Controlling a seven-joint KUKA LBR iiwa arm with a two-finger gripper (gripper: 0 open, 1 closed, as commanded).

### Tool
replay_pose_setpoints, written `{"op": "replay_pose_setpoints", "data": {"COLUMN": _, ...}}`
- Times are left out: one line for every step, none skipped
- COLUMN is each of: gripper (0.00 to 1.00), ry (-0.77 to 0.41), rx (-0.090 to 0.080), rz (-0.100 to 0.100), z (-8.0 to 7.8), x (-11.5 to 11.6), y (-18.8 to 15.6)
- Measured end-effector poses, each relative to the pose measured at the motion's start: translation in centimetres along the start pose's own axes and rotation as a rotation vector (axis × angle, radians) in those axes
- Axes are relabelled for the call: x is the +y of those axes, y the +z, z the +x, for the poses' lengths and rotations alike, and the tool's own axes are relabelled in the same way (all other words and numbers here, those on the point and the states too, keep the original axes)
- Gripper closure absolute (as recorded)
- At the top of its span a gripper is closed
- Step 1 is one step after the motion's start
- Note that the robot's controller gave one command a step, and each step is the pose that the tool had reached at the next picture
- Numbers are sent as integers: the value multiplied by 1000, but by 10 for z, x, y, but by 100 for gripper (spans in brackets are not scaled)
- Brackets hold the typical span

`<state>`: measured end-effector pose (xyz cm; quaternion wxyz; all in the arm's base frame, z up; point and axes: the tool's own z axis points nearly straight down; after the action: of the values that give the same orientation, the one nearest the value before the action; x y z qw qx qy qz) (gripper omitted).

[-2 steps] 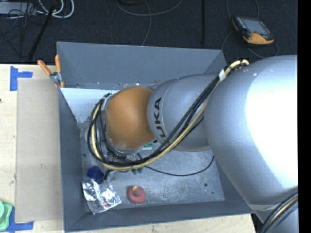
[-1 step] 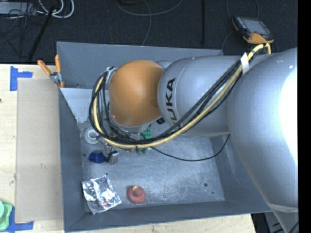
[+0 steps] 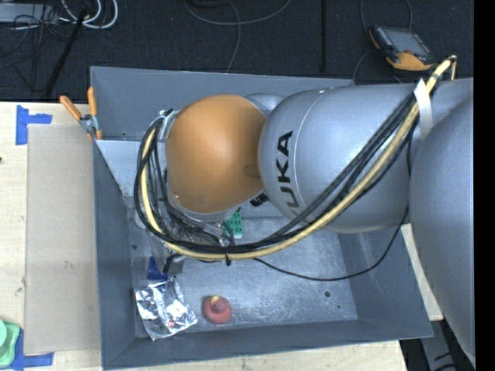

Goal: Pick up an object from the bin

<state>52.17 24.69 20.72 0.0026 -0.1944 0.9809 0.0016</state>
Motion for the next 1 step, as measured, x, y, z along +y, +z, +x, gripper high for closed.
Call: {"op": "replay_pose_setpoints", "data": {"gripper": 100, "ry": -295, "rx": 9, "rz": 0, "z": -15, "x": -8, "y": 52}}
